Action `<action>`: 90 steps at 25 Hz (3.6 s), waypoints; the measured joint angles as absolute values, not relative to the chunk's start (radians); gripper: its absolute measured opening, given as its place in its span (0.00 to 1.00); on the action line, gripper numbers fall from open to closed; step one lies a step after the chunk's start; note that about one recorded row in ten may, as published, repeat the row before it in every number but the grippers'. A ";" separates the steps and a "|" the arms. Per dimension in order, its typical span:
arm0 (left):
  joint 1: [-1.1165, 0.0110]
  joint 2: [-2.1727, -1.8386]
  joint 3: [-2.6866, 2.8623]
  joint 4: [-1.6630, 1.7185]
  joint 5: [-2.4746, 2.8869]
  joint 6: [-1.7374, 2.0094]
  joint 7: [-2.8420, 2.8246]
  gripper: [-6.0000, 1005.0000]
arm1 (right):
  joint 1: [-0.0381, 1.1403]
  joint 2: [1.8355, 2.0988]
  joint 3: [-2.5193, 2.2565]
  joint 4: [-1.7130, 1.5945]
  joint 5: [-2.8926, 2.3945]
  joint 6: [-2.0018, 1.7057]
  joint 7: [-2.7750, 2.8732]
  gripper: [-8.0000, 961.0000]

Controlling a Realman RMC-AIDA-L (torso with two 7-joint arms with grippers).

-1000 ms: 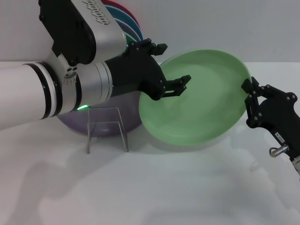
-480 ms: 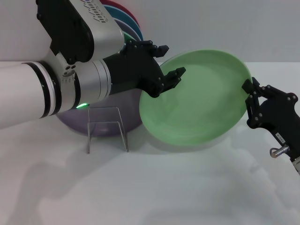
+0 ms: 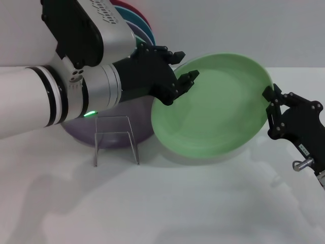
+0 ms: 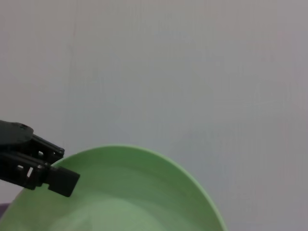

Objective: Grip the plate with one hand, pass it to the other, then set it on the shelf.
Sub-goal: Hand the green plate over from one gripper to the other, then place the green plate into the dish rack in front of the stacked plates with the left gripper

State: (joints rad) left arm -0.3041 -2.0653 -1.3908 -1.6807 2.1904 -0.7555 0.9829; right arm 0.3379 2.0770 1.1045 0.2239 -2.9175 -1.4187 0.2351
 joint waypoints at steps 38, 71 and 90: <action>-0.081 -2.041 -1.093 -1.799 2.199 0.034 1.251 0.04 | 0.117 2.079 1.150 0.170 -2.712 -1.876 0.352 0.68; -0.270 -2.067 -1.214 -0.486 2.880 1.536 0.147 0.04 | 0.180 2.082 1.128 0.135 -2.715 -1.870 0.396 0.68; -0.414 -2.060 -1.170 -0.234 2.889 1.667 0.263 0.04 | 0.190 2.080 1.092 0.146 -2.715 -1.902 0.412 0.68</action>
